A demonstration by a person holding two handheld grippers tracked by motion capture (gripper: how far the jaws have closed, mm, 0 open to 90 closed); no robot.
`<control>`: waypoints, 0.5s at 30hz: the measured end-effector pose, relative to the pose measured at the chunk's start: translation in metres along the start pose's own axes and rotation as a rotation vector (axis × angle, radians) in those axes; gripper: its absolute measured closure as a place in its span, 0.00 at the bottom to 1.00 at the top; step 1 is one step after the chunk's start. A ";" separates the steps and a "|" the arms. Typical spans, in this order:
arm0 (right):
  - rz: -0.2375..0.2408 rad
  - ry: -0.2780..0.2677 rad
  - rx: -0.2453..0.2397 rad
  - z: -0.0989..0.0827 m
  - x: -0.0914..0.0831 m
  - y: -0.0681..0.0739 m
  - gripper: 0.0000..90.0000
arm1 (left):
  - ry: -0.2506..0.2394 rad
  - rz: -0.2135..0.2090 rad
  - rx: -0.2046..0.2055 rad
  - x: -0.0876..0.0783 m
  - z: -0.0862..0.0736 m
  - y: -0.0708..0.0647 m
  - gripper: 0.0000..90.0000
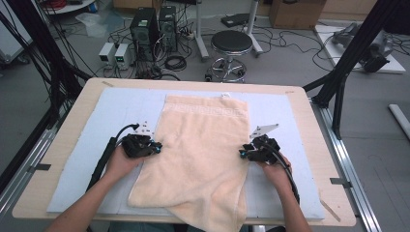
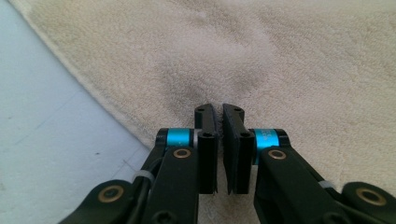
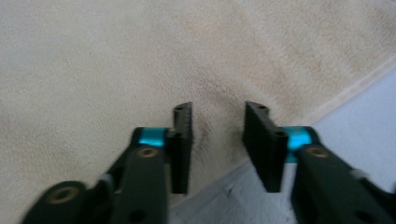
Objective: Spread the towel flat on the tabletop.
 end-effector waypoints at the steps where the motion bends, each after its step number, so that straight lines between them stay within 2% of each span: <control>1: 0.007 -0.003 -0.010 0.001 0.001 0.000 0.90 | 0.007 0.010 0.000 -0.001 0.001 0.000 0.95; 3: -0.012 0.013 -0.051 0.005 0.002 -0.001 0.95 | 0.000 0.044 -0.003 -0.004 0.003 0.003 0.96; 4: -0.030 0.018 -0.075 0.009 0.003 -0.002 0.95 | -0.018 0.065 -0.004 -0.007 0.005 0.005 0.96; 7: -0.079 -0.001 -0.095 0.022 0.005 -0.008 0.95 | -0.096 0.129 -0.032 -0.017 0.019 0.016 0.96; 9: -0.085 -0.007 -0.083 0.029 0.008 -0.015 0.95 | -0.127 0.146 -0.076 -0.016 0.029 0.026 0.96; 11: -0.097 -0.004 -0.063 0.033 0.013 -0.024 0.94 | -0.136 0.178 -0.108 -0.008 0.036 0.039 0.96; 12: -0.098 -0.015 -0.048 0.035 0.015 -0.029 0.93 | -0.134 0.182 -0.141 -0.002 0.038 0.045 0.95; 13: -0.099 -0.012 -0.029 0.035 0.017 -0.032 0.90 | -0.128 0.181 -0.167 0.004 0.039 0.050 0.92; 15: -0.092 -0.016 -0.014 0.034 0.018 -0.036 0.82 | -0.136 0.151 -0.193 0.008 0.039 0.054 0.82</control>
Point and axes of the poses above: each handheld gripper's, and its own axes: x roughly forward along the jaws, z roughly out of its top, y roughly to its left, the point moved 9 cm from there along x, roughly forward along the jaws, and after that the axes turned 2 degrees about -x, right-handed, at the moved point
